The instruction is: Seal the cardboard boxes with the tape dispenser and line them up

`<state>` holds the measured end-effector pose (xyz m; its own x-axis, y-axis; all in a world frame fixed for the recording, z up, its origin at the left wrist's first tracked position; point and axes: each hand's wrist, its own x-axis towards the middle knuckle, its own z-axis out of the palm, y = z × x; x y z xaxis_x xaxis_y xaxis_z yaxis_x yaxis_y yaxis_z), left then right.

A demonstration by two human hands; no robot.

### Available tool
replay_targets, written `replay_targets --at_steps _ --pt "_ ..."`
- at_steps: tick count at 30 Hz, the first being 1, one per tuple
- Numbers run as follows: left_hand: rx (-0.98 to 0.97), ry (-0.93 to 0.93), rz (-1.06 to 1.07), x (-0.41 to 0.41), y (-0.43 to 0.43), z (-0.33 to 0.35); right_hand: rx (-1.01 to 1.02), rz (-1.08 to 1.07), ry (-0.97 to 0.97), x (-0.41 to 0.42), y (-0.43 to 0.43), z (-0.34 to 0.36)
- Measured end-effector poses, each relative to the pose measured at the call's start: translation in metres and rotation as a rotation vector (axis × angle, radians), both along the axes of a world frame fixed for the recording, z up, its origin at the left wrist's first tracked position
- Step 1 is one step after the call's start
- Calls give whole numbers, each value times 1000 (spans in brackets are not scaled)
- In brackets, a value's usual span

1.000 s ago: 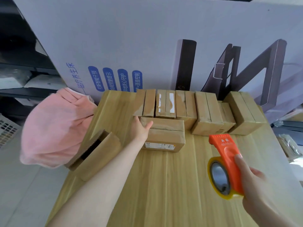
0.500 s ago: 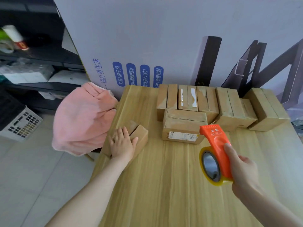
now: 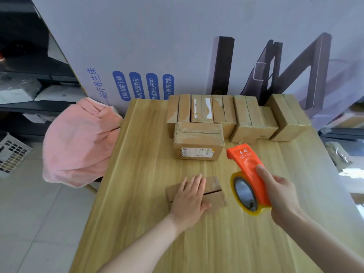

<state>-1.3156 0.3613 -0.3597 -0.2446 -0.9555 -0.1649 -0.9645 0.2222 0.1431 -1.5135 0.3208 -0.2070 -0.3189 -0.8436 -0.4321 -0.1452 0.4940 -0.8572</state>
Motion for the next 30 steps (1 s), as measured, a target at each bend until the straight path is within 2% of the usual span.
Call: replay_targets --at_steps 5,8,10,12,16,18,21,26,30 --pt "30 -37 -321 -78 -25 4 -45 15 36 -44 2 14" --pt "-2 -17 -335 -102 -31 8 -84 42 79 -74 4 18" --pt "28 85 -229 -106 -37 18 -112 73 104 -93 6 22" --pt "24 279 -49 -107 -47 42 -132 117 123 -109 7 29" --pt "-22 888 372 -109 -71 125 -167 205 147 -128 8 38" --pt "61 1135 417 -113 -74 166 -187 260 193 -132 8 42" --pt "171 1121 397 -122 -69 196 -223 357 262 -131 8 50" --pt "230 1351 638 -122 -67 205 -260 438 286 -128 7 56" --pt "321 1344 742 -113 -70 205 -272 490 266 -123 5 63"
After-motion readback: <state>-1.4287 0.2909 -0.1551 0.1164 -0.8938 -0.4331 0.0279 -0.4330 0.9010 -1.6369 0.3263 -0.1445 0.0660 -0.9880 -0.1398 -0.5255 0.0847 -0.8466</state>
